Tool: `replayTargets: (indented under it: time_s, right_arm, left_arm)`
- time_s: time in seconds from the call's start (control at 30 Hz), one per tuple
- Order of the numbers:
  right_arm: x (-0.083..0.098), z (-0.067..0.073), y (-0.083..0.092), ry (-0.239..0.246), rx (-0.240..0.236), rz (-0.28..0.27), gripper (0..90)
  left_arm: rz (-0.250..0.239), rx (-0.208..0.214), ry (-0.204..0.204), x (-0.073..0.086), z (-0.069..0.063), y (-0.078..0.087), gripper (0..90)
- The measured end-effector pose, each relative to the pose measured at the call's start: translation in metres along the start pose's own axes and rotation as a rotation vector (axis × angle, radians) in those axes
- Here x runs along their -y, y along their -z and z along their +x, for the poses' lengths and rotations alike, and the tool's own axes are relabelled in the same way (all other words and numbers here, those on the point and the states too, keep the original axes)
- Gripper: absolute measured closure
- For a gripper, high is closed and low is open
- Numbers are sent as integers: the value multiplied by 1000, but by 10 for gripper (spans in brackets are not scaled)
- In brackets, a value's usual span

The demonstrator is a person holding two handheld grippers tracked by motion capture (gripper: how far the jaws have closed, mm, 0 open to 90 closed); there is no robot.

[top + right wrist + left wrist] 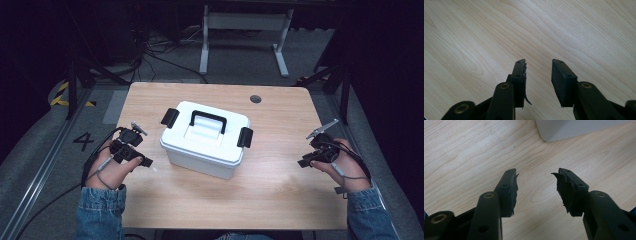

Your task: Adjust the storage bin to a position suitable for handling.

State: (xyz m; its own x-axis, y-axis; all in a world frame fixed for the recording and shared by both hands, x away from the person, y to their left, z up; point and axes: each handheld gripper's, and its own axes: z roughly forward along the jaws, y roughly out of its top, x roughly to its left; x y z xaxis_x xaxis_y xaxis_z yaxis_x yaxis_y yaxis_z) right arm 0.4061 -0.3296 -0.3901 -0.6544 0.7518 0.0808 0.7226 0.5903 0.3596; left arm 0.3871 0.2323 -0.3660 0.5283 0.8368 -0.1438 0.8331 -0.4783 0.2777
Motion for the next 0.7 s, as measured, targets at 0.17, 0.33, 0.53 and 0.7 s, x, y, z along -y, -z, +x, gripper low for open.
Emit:
replayTargets:
  time_s: [0.17, 0.33, 0.53, 0.7]
  right_arm:
    - [3, -1, -1, -2, 3, 7, 640]
    - [3, 1, 0, -1, 6, -1, 632]
    - [0, 3, -4, 21, 13, -34, 586]
    - [-3, 8, -2, 35, -6, -45, 586]
  left_arm:
    - [-4, -8, -1, -1, -1, 1, 507]
    - [-10, -8, 0, -1, -1, 2, 507]
    - [-9, -14, -10, 0, -1, 3, 501]
    - [-16, -14, 1, 1, -1, 3, 493]
